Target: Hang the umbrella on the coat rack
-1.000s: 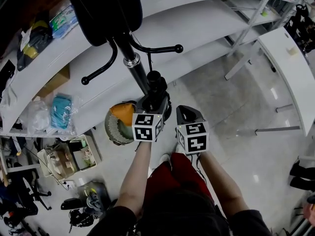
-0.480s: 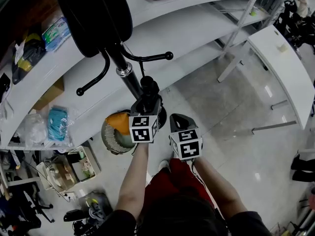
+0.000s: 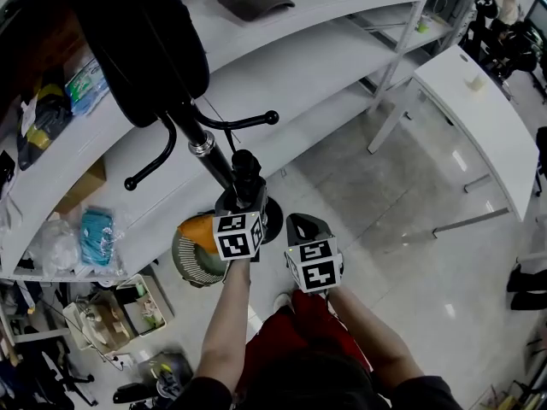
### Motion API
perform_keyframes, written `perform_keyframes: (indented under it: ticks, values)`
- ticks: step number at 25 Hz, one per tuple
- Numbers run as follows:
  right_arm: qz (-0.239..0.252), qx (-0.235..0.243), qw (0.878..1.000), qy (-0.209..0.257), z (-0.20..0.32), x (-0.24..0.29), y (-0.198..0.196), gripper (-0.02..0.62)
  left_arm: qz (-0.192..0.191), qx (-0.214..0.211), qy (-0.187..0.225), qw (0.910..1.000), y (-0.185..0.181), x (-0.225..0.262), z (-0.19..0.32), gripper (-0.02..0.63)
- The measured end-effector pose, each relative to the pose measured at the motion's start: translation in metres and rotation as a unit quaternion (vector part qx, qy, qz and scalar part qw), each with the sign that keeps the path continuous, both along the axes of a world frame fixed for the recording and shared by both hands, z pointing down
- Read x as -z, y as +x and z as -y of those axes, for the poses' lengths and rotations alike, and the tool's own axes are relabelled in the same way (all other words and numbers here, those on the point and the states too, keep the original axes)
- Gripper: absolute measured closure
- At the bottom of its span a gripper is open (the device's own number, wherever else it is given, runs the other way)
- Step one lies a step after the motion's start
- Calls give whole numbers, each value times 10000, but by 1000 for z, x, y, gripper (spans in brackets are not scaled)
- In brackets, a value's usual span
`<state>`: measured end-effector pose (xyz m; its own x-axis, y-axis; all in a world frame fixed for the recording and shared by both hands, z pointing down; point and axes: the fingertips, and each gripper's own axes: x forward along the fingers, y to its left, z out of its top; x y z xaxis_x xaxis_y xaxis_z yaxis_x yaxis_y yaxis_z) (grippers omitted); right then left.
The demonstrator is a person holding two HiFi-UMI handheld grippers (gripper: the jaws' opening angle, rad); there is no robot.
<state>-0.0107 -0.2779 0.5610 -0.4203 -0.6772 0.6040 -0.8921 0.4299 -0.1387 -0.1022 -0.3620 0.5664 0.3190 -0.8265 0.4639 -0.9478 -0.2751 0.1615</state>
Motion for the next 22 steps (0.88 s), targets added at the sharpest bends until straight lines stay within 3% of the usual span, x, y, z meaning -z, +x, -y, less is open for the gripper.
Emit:
perform_keyframes:
  ticks: [4, 18, 22]
  values:
    - [35, -72, 9999, 86, 4, 9, 6, 577, -215, 157, -6, 9996, -3, 6, 3, 351]
    - [147, -253, 9995, 138, -1, 18, 10, 577, -276, 62, 45, 9996, -8, 27, -14, 356]
    - [162, -268, 9993, 217, -3, 27, 9, 577, -315, 20, 191, 9993, -9, 41, -28, 410]
